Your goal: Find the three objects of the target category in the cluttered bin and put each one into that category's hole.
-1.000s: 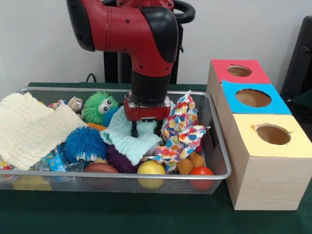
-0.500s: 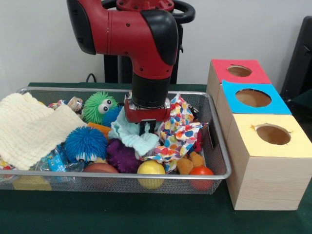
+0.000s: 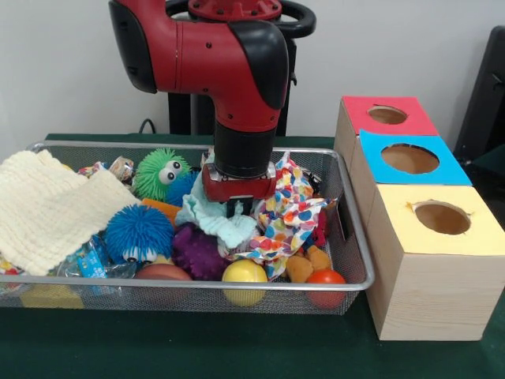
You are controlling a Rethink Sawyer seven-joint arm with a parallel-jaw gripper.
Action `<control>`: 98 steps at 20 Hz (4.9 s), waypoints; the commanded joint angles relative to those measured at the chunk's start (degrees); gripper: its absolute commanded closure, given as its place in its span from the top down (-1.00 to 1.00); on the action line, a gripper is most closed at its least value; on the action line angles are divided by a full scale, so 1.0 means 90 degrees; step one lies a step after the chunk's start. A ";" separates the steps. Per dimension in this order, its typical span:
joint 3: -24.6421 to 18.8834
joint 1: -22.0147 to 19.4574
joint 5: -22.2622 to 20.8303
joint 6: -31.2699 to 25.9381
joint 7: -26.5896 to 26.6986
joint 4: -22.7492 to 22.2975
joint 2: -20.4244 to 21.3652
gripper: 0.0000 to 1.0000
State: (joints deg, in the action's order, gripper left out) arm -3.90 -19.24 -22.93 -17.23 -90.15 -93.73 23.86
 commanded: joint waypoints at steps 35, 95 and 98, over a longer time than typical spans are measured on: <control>-0.2114 -0.0834 -0.0069 0.2432 -0.1291 -0.1973 0.2107 -1.00; -0.0276 -0.0095 -0.0080 0.1736 -0.0114 -0.1740 0.2561 -1.00; -0.0386 -0.0205 -0.0212 0.1740 -0.0168 -0.1791 0.2594 -1.00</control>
State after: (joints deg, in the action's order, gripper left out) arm -3.44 -18.16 -20.72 2.78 -90.18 -110.51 47.75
